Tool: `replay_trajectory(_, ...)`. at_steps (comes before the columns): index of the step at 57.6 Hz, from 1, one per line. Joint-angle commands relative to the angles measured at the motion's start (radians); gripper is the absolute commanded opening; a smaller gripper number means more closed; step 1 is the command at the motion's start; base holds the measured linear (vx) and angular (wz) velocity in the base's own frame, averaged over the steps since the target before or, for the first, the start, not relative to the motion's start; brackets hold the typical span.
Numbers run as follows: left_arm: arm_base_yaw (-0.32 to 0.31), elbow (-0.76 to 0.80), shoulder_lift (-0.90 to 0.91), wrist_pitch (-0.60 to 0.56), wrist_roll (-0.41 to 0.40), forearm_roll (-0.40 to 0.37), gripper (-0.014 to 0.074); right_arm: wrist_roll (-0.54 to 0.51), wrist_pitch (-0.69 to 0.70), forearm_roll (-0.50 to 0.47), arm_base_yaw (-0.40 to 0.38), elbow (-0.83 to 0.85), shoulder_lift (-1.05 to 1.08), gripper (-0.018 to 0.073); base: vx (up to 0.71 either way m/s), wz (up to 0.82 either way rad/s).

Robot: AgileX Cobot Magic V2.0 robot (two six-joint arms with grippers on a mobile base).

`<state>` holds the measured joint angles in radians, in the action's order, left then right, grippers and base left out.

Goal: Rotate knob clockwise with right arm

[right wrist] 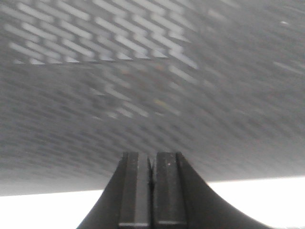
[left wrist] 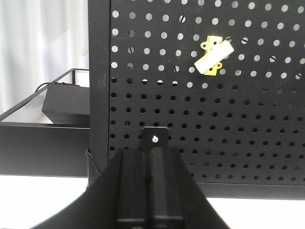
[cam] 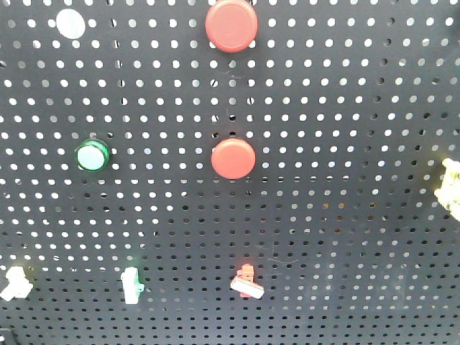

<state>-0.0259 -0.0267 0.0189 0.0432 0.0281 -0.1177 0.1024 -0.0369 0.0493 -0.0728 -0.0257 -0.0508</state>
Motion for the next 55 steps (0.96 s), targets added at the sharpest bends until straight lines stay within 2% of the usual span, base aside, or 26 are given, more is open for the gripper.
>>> replay_trajectory(1,0.002,-0.013,0.0,-0.082,-0.01,-0.008,-0.0006,-0.014,0.029,0.015,-0.041,-0.01,0.062,-0.0008,0.0,0.0)
replay_trajectory(55,0.002,-0.013,0.0,-0.082,-0.01,-0.008,-0.0006,-0.006,0.03,0.022,-0.047,-0.011,0.075,-0.0008,0.0,0.0)
